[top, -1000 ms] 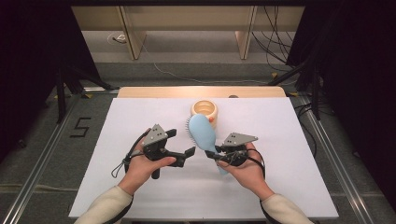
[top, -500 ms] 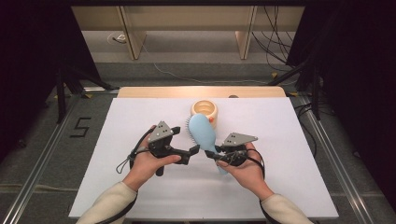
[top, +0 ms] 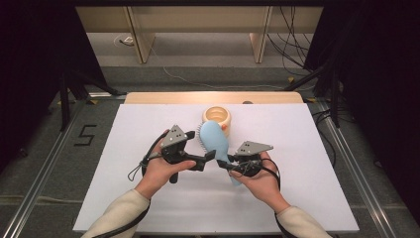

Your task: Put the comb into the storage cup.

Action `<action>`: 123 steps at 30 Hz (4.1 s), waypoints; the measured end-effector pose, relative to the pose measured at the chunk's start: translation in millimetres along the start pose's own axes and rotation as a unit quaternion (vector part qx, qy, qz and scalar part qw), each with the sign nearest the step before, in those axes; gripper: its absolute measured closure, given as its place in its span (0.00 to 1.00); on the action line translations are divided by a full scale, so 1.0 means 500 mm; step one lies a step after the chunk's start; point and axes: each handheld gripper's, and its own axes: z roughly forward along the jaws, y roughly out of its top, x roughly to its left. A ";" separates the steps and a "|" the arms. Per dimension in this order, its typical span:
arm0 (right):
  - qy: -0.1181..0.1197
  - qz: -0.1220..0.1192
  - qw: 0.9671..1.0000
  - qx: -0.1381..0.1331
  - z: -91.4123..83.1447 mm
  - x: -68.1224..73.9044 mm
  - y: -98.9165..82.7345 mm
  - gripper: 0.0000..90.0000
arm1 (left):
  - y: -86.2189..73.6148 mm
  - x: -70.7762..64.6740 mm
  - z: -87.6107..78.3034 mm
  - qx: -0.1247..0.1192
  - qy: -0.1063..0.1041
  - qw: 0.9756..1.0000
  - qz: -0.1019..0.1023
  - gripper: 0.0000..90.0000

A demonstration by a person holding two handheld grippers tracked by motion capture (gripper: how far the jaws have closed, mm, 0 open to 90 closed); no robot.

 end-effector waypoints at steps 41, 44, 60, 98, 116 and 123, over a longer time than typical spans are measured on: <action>0.002 -0.003 1.000 -0.001 0.009 0.009 0.003 0.78 | 0.006 0.000 0.025 -0.013 0.005 1.000 -0.025 0.09; 0.002 -0.003 1.000 -0.001 0.009 0.009 0.003 0.78 | 0.007 0.001 0.024 -0.015 0.005 0.999 -0.028 0.12; -0.004 0.001 1.000 -0.002 0.010 0.006 0.001 0.78 | 0.007 0.002 0.021 -0.036 0.003 0.998 -0.053 0.36; -0.017 -0.011 1.000 -0.015 0.011 0.002 0.000 0.69 | 0.024 -0.030 0.020 -0.048 -0.052 0.997 -0.010 0.60; 0.006 0.009 0.998 -0.060 -0.022 -0.016 -0.012 0.15 | 0.050 -0.016 0.005 -0.058 -0.012 0.998 0.034 0.59; 0.002 0.016 0.997 -0.080 -0.049 -0.031 -0.021 0.13 | 0.058 -0.013 0.003 -0.062 -0.007 0.997 0.043 0.59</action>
